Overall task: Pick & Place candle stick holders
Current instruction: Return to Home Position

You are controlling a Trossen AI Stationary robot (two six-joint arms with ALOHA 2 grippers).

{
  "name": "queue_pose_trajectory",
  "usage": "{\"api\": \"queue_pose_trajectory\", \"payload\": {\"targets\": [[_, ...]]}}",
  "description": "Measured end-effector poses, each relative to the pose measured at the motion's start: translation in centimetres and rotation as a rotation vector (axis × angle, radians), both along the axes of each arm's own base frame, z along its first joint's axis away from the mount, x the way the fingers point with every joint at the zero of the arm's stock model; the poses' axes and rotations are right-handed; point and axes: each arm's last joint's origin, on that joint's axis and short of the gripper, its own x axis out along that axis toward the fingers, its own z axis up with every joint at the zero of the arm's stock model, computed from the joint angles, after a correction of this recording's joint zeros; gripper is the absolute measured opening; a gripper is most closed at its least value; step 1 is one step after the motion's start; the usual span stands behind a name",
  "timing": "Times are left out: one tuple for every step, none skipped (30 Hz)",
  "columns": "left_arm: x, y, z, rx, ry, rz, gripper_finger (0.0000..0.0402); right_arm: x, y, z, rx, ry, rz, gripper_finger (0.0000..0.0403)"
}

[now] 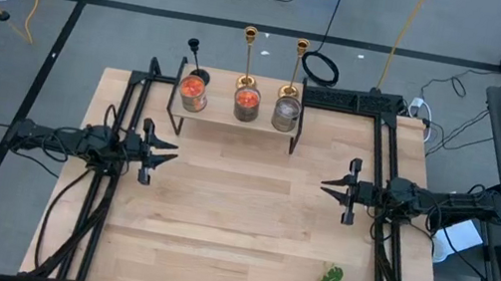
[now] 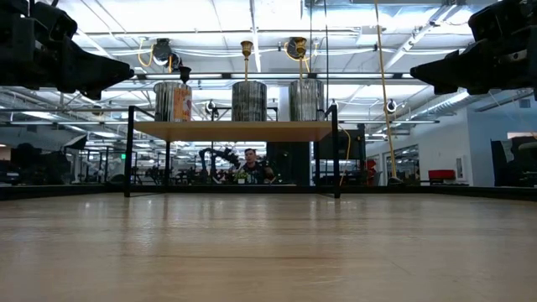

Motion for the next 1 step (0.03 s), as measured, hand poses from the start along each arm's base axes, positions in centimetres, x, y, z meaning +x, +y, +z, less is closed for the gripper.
{"api": "queue_pose_trajectory", "payload": {"targets": [[0.00,0.00,0.00,0.000,0.000,0.000,0.0113,0.00,0.00,0.00,0.000,0.000,0.000,0.0059]]}}
